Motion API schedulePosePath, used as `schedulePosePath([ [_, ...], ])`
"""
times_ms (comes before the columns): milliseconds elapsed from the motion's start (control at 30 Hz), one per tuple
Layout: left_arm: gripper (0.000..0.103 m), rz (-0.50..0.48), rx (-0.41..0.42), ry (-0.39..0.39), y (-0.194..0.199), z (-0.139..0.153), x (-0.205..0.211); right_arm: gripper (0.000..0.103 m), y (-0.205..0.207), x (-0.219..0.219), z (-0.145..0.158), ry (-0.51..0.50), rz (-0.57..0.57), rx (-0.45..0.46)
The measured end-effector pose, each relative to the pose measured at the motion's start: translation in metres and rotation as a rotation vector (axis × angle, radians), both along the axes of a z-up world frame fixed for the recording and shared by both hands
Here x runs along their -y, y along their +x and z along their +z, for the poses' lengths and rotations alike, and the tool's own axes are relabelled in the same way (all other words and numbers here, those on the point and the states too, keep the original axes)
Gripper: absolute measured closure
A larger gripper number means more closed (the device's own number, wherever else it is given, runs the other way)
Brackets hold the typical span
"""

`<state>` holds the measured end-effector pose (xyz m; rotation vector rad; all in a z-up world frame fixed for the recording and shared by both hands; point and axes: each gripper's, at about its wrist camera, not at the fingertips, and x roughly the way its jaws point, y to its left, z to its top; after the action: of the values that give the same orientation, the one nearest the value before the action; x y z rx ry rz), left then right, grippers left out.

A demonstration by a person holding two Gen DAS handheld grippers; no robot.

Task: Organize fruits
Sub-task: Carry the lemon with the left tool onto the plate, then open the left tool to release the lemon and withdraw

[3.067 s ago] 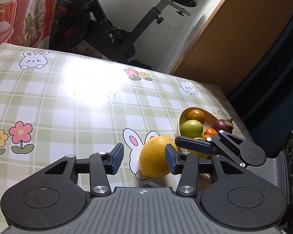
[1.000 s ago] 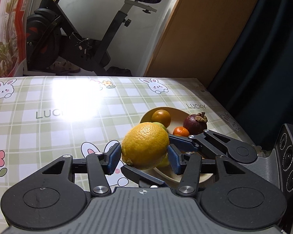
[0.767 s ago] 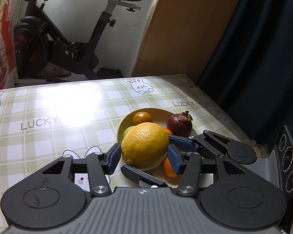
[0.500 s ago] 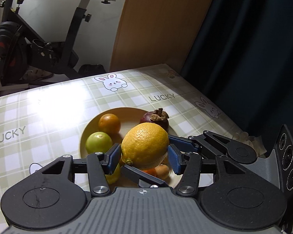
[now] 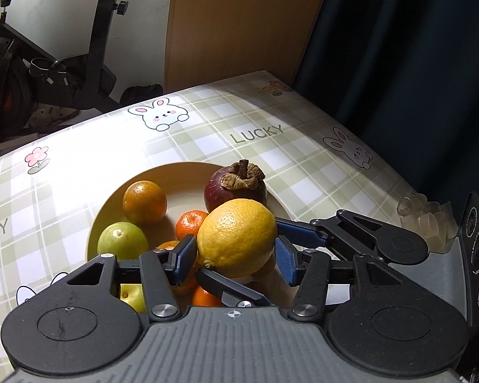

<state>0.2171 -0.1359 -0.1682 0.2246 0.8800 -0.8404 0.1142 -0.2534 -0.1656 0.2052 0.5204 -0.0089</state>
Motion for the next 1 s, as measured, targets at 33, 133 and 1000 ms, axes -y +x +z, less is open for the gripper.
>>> schedulePosePath([
  [33,0.047,0.006,-0.004,0.0,0.002,0.0,-0.001,0.034,0.001,0.0,0.0,0.006,0.0,-0.001],
  [133,0.047,0.02,-0.012,-0.009,0.004,-0.001,-0.002,0.034,0.004,-0.004,0.0,-0.001,0.001,-0.009],
  [1000,0.023,0.272,0.129,-0.174,-0.031,0.046,-0.071,0.017,-0.016,-0.009,0.028,-0.058,-0.008,-0.018],
])
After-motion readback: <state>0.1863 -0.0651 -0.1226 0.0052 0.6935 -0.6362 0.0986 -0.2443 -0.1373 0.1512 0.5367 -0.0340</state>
